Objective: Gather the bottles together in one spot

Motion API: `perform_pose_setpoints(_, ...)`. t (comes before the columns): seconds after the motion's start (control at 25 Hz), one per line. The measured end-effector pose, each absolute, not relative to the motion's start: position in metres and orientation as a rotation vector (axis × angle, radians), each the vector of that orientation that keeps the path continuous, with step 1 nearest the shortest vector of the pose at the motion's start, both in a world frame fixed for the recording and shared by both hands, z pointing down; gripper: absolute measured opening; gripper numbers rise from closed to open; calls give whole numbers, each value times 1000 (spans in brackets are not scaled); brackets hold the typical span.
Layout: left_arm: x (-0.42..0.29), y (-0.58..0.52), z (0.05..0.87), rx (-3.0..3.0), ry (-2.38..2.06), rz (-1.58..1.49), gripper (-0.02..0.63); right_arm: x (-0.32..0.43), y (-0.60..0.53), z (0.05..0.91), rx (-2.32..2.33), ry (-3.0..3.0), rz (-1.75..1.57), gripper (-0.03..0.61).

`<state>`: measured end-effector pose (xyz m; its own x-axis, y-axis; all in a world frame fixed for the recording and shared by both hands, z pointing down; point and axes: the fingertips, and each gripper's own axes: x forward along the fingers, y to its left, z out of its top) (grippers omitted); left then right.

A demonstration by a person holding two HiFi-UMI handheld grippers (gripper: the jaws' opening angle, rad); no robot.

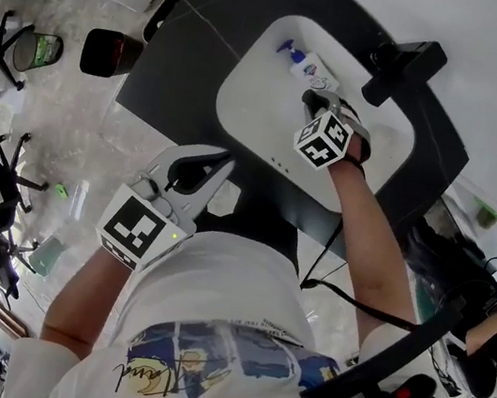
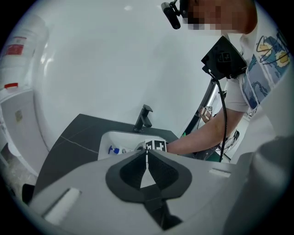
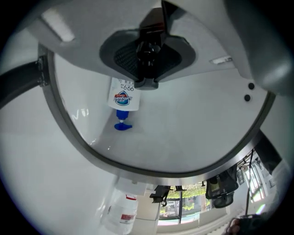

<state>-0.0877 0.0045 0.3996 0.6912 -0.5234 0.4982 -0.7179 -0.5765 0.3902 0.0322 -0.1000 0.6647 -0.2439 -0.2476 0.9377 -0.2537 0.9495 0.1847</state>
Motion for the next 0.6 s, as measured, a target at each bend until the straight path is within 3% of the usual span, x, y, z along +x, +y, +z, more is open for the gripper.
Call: perform_pose_setpoints(0.6, -50, 17, 381, 2461, -746, 551, 17, 62, -96, 605, 808, -2134, 204, 83)
